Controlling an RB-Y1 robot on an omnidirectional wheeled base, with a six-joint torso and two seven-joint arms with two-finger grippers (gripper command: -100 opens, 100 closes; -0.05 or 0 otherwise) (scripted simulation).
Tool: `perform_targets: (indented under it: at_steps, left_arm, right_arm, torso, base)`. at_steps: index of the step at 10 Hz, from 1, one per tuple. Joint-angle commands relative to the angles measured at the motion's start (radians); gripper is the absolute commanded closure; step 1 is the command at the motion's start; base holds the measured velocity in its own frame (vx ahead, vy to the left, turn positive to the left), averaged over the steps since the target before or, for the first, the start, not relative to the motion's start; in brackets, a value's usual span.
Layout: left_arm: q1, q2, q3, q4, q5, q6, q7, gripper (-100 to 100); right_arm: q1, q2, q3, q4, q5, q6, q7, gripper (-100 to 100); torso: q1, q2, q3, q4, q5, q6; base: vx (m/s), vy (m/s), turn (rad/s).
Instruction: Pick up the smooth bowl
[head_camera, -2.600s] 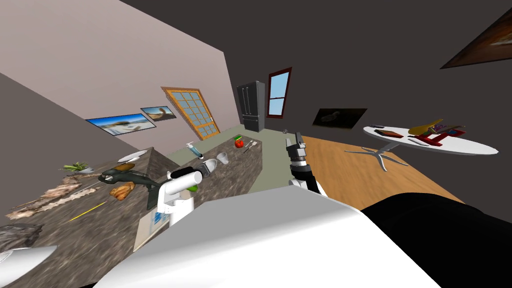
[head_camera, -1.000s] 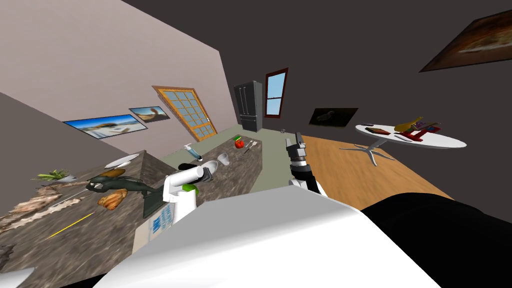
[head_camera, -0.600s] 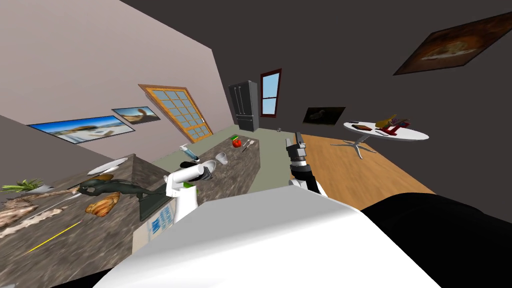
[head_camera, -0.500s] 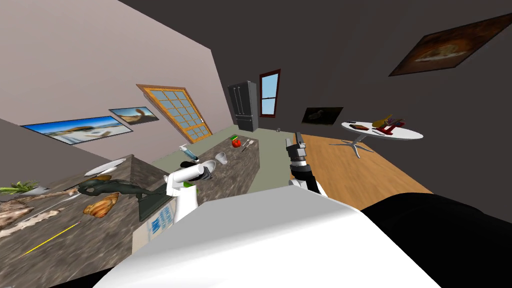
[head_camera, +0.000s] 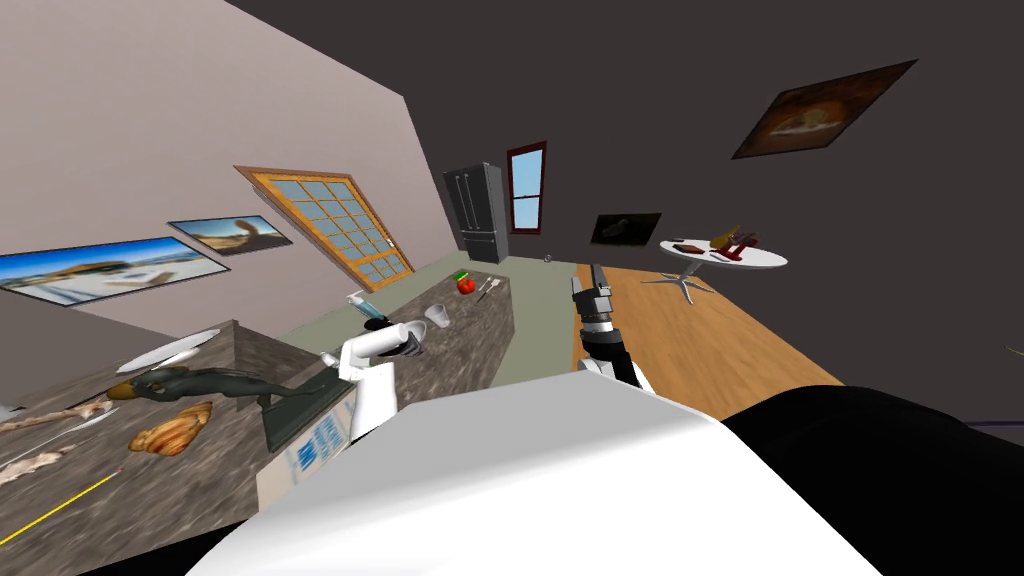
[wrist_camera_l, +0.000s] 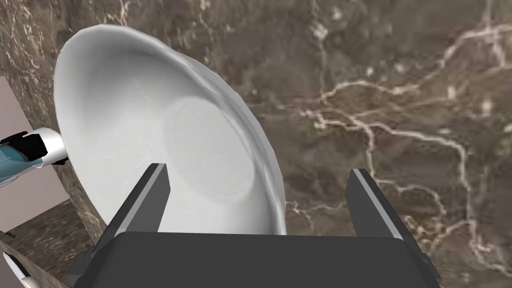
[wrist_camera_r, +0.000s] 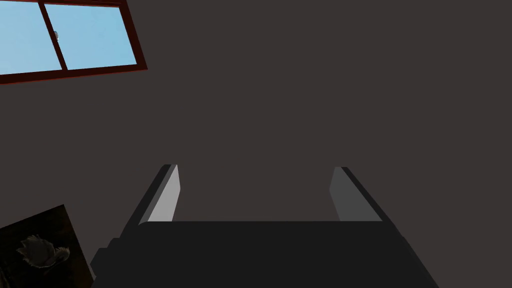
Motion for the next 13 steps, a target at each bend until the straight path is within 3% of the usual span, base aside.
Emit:
perform_targets:
  at_steps: [1, 2, 3, 7, 8, 9, 13]
  left_arm:
    - [-0.029, 0.009, 0.009, 0.050, -0.017, -0.018, 0.018, -100]
    - [-0.019, 0.006, 0.006, 0.035, -0.010, -0.015, 0.010, -100]
    - [-0.020, 0.006, 0.006, 0.038, -0.011, -0.018, 0.012, 100]
    - [-0.020, 0.006, 0.007, 0.038, -0.010, -0.017, 0.013, 100]
    - [-0.020, 0.006, 0.007, 0.038, -0.010, -0.017, 0.013, 0]
    - [0.010, -0.006, -0.004, -0.012, 0.001, 0.012, 0.000, 100]
    - [0.049, -0.020, -0.017, -0.093, 0.018, 0.041, -0.019, 100]
  right_arm:
    - [0.000, 0.000, 0.000, 0.000, 0.000, 0.000, 0.000, 0]
    - [0.000, 0.000, 0.000, 0.000, 0.000, 0.000, 0.000, 0]
    - [0.000, 0.000, 0.000, 0.000, 0.000, 0.000, 0.000, 0]
    - [0.000, 0.000, 0.000, 0.000, 0.000, 0.000, 0.000, 0]
    - [0.000, 0.000, 0.000, 0.000, 0.000, 0.000, 0.000, 0]
    - [0.000, 0.000, 0.000, 0.000, 0.000, 0.000, 0.000, 0]
    - [0.001, 0.000, 0.000, 0.000, 0.000, 0.000, 0.000, 0]
  torso:
    - [0.000, 0.000, 0.000, 0.000, 0.000, 0.000]
    - [0.000, 0.001, 0.001, 0.000, 0.000, 0.000]
    - [0.000, -0.001, -0.001, 0.000, 0.000, -0.001]
    - [0.000, -0.007, -0.004, -0.001, -0.001, 0.000]
    - [0.000, -0.007, -0.004, -0.001, -0.001, 0.000]
    - [0.000, -0.007, -0.004, -0.001, -0.001, 0.000]
    - [0.000, -0.013, -0.007, -0.002, -0.001, -0.001]
  base:
    - [-0.125, -0.003, -0.158]
    - [-0.056, 0.001, -0.032]
    - [-0.009, 0.000, 0.006]
    - [-0.001, 0.000, 0.000]
    - [0.000, 0.000, 0.000]
    - [0.071, -0.014, 0.232]
    - [0.097, 0.001, 0.112]
